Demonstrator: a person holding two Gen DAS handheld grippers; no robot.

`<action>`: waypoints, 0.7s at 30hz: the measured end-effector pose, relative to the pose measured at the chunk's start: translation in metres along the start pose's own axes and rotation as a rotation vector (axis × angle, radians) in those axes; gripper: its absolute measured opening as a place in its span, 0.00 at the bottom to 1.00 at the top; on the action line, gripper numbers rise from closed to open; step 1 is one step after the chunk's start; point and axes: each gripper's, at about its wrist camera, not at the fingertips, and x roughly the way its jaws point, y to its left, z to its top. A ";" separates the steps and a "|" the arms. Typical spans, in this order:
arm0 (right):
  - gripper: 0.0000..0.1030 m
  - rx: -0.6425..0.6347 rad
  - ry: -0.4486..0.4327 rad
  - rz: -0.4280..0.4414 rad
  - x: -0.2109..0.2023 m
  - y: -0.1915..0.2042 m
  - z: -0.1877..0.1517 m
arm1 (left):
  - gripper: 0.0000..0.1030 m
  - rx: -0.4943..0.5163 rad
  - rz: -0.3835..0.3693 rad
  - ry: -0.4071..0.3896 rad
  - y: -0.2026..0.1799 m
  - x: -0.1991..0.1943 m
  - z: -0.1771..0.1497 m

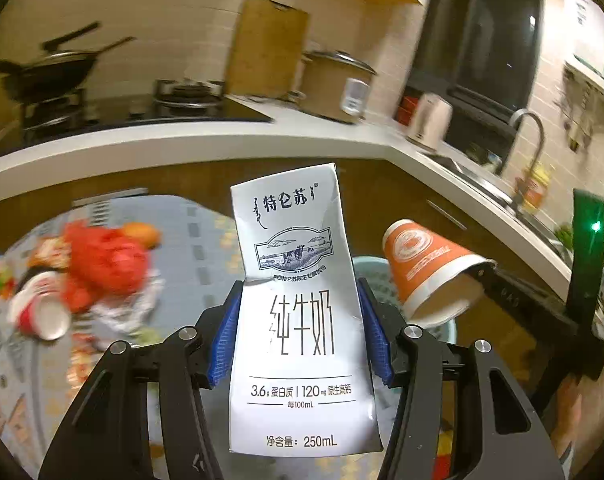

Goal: Collect trash
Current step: 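Carry the white carton and orange cup with both tools over the basket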

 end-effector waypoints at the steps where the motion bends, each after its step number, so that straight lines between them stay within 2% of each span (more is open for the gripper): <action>1: 0.02 0.014 0.010 -0.020 0.004 -0.010 -0.001 | 0.51 0.010 -0.004 0.010 -0.007 0.009 0.001; 9: 0.02 0.065 0.094 -0.144 0.037 -0.058 -0.017 | 0.51 0.061 -0.057 0.083 -0.049 0.067 0.001; 14: 0.02 0.087 0.157 -0.189 0.059 -0.076 -0.029 | 0.51 0.081 -0.089 0.155 -0.069 0.103 -0.006; 21: 0.02 0.098 0.255 -0.235 0.090 -0.097 -0.047 | 0.51 0.048 -0.130 0.262 -0.079 0.149 -0.018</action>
